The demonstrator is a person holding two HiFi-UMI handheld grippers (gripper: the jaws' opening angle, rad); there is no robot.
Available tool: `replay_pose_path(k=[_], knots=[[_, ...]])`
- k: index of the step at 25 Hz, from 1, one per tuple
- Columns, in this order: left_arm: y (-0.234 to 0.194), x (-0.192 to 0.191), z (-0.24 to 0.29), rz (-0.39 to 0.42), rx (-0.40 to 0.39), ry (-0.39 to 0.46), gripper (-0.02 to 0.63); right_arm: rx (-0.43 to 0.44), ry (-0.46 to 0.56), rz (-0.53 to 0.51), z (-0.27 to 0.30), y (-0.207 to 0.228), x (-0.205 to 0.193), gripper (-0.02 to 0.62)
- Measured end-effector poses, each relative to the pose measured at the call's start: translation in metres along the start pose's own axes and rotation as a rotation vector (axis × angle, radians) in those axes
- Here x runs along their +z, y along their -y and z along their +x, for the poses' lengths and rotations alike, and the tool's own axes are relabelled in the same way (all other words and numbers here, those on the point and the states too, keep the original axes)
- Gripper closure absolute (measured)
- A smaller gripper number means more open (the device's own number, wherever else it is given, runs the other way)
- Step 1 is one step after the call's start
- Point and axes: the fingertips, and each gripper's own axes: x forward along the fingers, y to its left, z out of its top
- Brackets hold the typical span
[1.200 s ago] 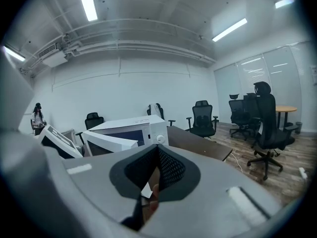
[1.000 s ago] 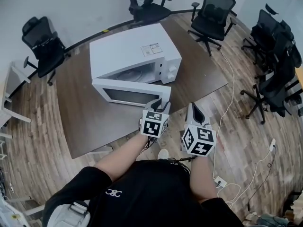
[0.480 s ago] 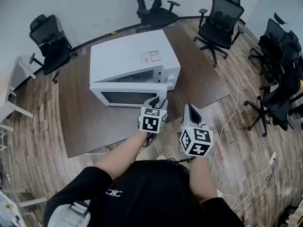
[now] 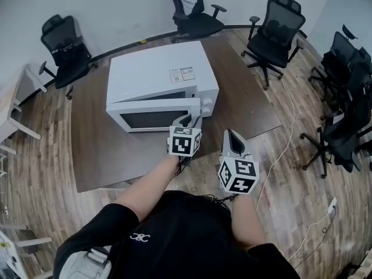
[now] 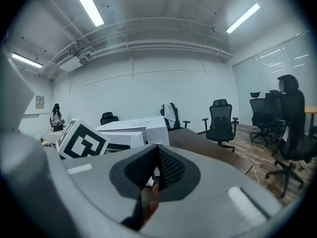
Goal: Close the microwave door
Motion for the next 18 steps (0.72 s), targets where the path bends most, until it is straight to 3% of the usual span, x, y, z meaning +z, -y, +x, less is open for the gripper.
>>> replay_pose_path(k=[18], knots=[[-0.019,0.019,0.031,-0.007,0.038,0.033,0.483,0.045,-0.009,-0.021,0.032,0.014,0.006,0.586]])
